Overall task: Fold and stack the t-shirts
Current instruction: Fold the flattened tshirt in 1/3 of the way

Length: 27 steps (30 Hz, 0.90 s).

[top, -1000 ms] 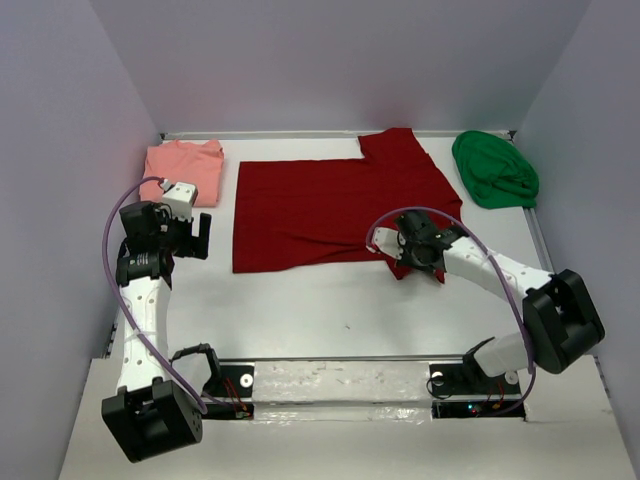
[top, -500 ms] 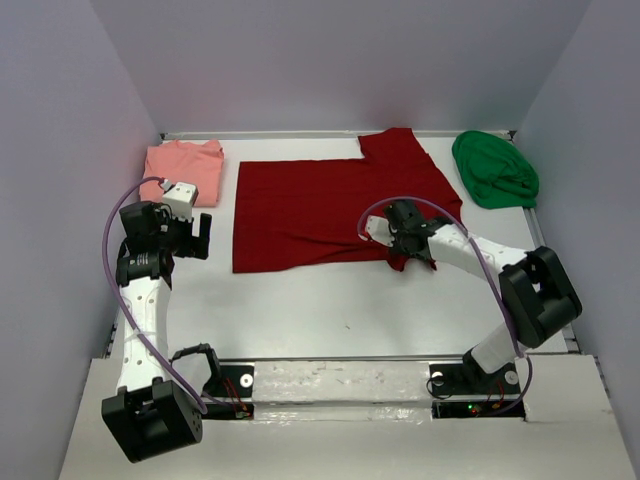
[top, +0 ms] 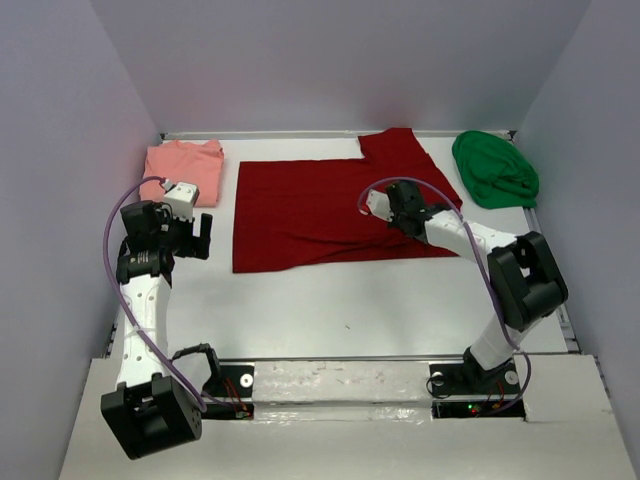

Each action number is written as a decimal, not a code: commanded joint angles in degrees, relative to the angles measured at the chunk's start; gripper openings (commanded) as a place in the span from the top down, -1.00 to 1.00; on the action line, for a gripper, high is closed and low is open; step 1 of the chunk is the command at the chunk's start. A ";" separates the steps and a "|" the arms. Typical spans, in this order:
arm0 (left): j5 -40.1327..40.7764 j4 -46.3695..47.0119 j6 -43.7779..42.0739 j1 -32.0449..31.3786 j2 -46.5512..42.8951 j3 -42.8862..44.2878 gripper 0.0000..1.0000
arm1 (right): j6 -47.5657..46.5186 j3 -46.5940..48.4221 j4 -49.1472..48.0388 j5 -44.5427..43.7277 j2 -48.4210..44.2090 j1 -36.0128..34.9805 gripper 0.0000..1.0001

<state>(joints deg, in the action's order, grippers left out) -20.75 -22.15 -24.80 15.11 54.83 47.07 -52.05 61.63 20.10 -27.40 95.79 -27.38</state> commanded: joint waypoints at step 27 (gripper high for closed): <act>-1.31 0.00 -0.87 0.18 2.39 2.06 -0.93 | -6.57 16.86 -11.57 -1.43 17.33 4.70 1.00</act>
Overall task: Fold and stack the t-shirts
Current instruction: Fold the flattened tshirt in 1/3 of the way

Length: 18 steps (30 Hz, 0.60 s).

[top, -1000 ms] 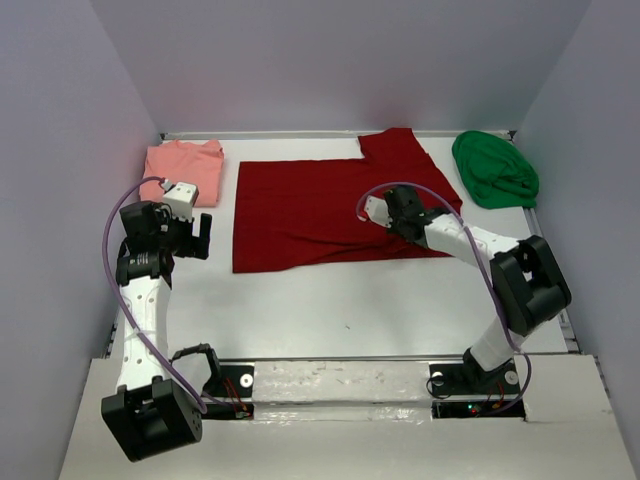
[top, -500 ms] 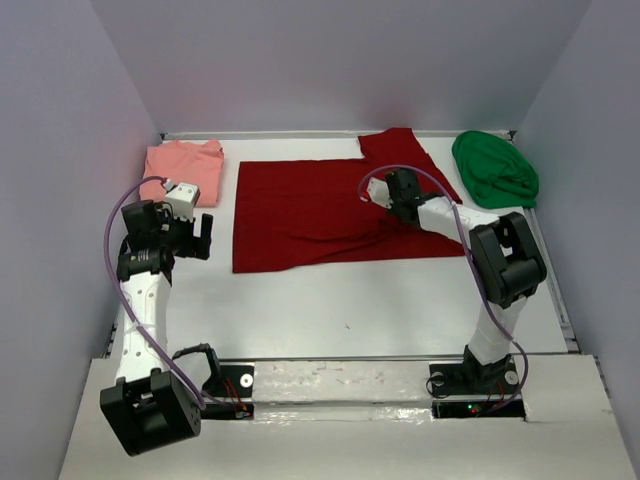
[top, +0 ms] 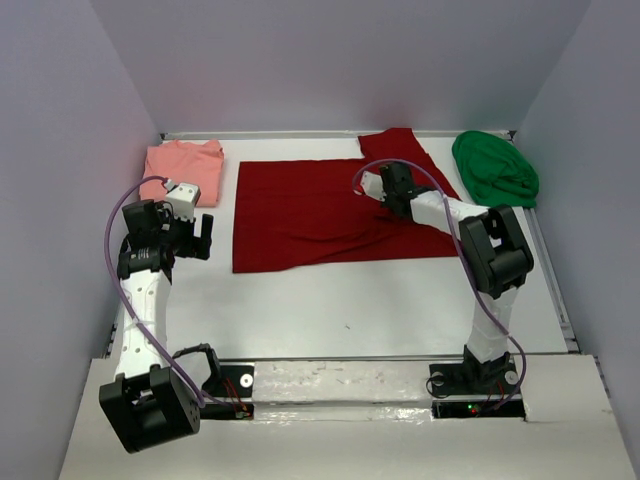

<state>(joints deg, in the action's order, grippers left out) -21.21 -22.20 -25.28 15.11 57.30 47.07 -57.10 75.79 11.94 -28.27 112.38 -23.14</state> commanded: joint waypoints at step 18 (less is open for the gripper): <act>-0.41 -0.39 -0.56 0.18 0.62 2.15 -0.92 | -4.16 6.21 -7.55 -0.91 5.92 2.04 0.89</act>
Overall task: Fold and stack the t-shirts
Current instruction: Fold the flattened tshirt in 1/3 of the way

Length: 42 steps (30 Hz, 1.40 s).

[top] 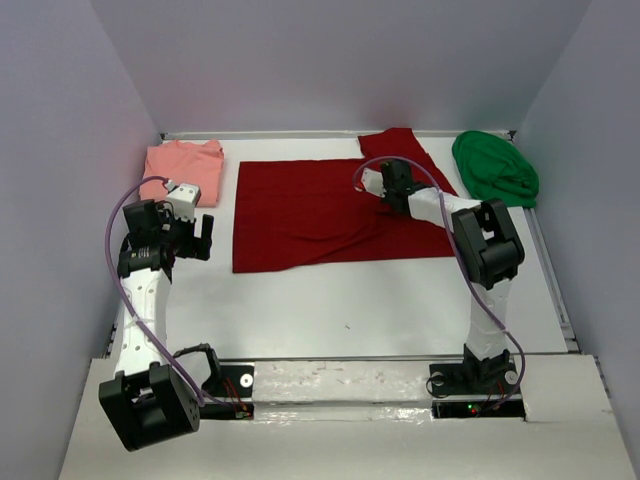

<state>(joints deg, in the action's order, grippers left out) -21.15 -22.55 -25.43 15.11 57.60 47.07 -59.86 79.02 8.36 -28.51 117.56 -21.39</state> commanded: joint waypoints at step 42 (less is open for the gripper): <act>-4.17 0.05 -0.32 0.18 -1.18 2.41 -0.93 | 9.31 -2.74 8.42 -0.32 -10.33 0.29 1.00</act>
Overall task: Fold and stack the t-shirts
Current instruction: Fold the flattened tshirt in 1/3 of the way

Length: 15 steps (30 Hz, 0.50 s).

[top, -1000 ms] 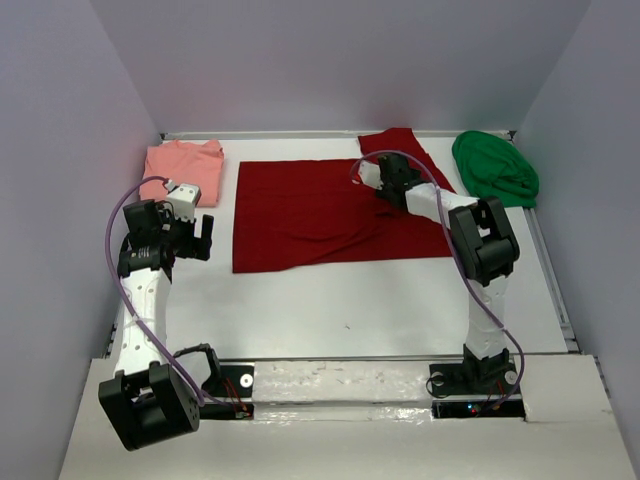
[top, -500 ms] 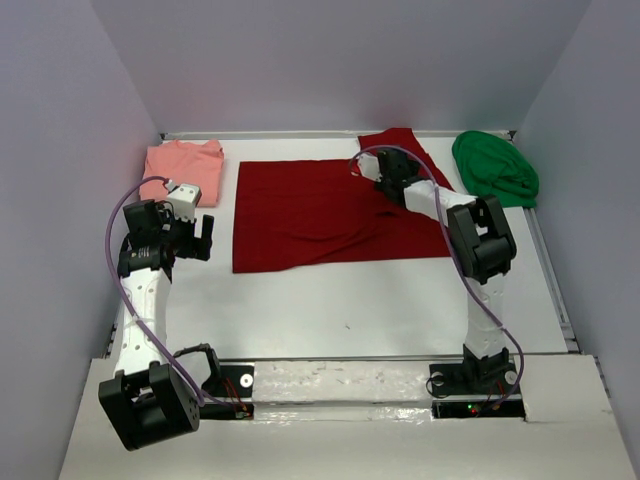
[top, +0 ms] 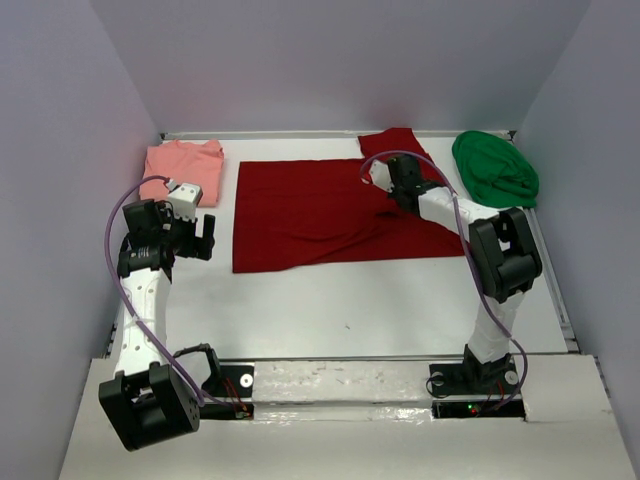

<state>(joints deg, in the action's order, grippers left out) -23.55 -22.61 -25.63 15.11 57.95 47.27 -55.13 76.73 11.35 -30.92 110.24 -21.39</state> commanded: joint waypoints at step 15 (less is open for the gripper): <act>-1.85 0.20 -0.12 0.18 -2.49 1.69 -0.93 | 18.66 9.84 27.22 24.40 0.85 -0.23 1.00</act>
<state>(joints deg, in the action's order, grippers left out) -24.01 -22.61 -25.63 15.11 56.55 47.27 -41.34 82.26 33.32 -14.39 110.10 -21.43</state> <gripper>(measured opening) 0.964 0.010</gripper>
